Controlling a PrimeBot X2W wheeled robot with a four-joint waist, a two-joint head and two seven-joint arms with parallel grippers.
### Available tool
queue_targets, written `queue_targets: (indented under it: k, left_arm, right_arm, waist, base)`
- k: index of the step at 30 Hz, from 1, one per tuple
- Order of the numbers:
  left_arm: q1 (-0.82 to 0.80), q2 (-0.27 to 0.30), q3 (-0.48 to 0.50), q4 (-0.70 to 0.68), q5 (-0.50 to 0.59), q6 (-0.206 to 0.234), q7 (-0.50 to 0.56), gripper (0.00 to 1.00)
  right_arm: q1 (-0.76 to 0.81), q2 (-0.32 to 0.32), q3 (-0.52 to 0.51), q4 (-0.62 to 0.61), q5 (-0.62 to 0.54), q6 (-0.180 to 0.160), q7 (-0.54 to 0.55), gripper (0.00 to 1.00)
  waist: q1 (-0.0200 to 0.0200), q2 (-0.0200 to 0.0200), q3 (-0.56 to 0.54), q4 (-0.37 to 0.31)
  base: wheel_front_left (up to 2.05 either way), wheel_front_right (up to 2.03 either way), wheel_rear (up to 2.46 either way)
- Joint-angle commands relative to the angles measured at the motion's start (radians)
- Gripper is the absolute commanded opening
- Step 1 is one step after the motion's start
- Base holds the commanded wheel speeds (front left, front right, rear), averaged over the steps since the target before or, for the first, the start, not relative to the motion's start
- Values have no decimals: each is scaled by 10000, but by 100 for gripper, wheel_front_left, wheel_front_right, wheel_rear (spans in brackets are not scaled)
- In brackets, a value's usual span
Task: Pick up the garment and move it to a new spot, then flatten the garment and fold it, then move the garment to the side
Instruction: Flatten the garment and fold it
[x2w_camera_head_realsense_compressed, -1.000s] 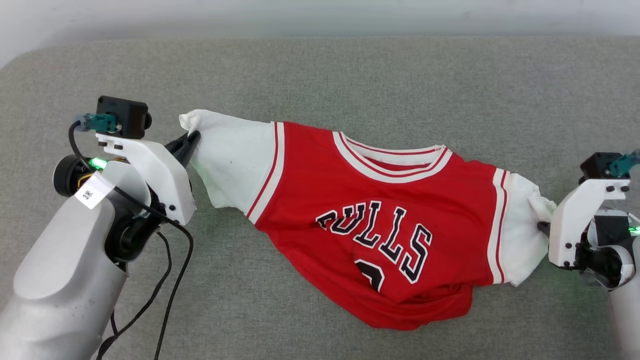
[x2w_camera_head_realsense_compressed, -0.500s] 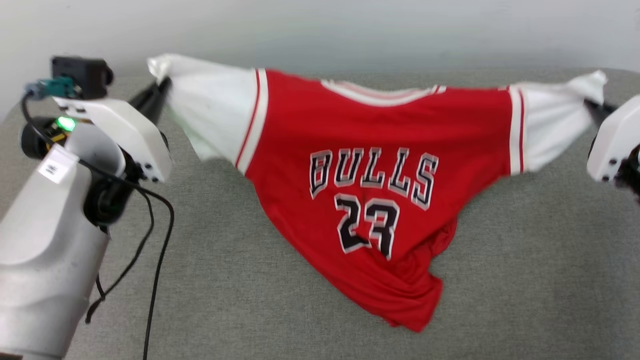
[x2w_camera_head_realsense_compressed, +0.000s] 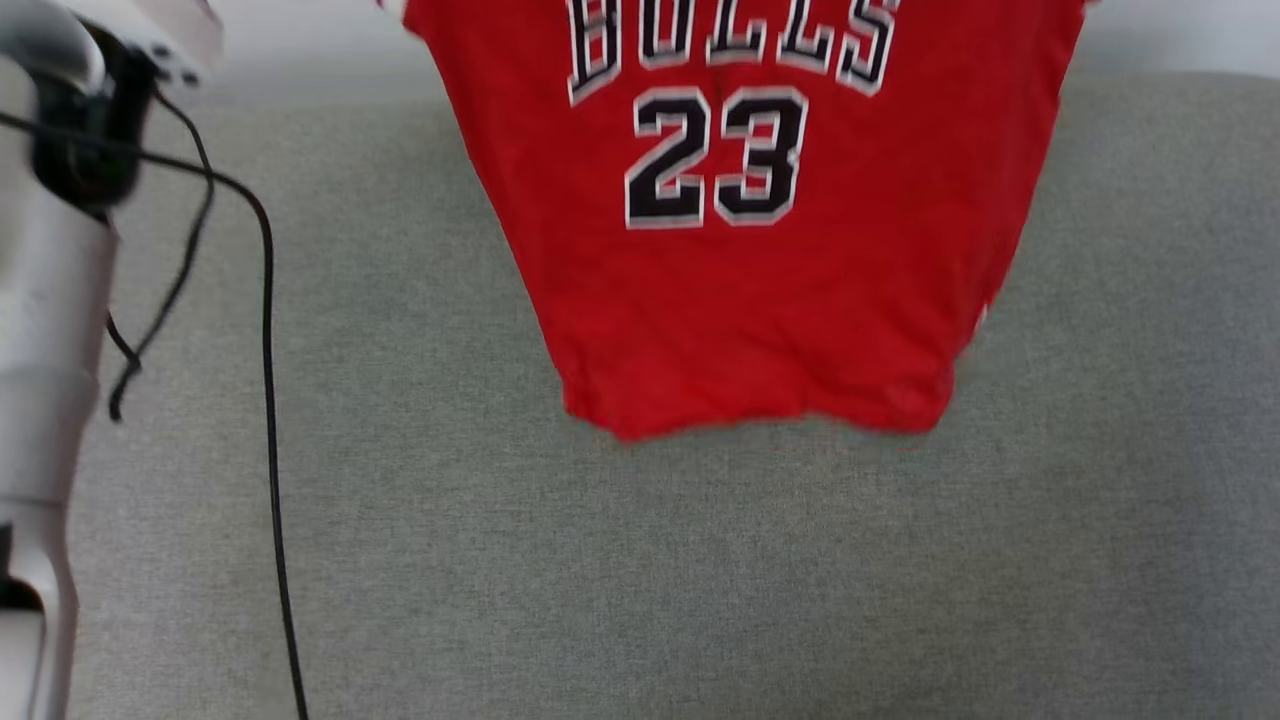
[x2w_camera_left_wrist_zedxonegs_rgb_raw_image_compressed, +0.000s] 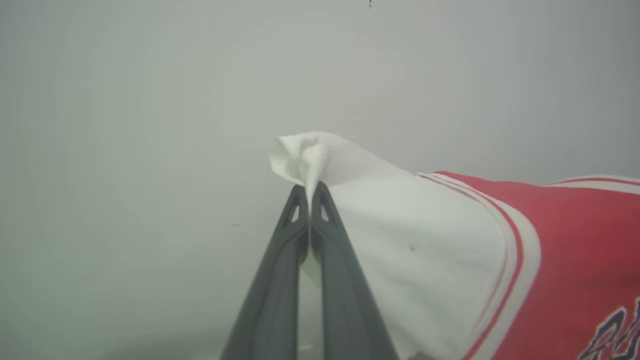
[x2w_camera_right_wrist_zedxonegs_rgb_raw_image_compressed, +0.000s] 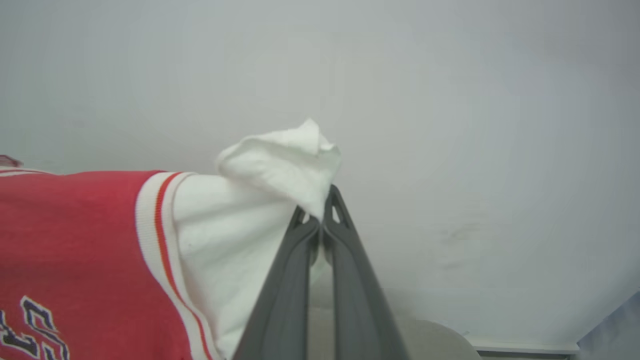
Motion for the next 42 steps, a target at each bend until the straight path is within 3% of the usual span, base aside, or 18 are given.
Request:
queue_targets:
  k: [1,16,25,34,42]
  left_arm:
    - [-666,34,65,315,168,-41,-337,0]
    - [-4168,595,110,1851,726,-216,-1286,0]
    - [-4462,509,10,2803,400,-419,-1491,0]
    - [-3314,36,-469,2853,-637,-471,-1652,0]
    - [-530,17,-1150,1826,-1874,-474,-1709,0]
  right_arm:
    - [-704,-61,121,234,-112,-10,-288,0]
    - [-4665,58,662,1811,-316,-12,-1732,0]
    - [-5460,551,1337,3269,230,-10,-2596,0]
    - [-4785,730,2405,4593,1267,-10,-3388,0]
    - [-2195,387,3389,4613,2522,-10,-3903,0]
  waist:
    - [0,0,449,-91]
    - [0,0,2120,-428]
    - [0,0,3385,-543]
    - [0,0,3581,-316]
    - [0,0,2626,2]
  base:
    - [0,0,0]
    - [0,0,0]
    - [0,0,0]
    - [0,0,0]
    - [0,0,0]
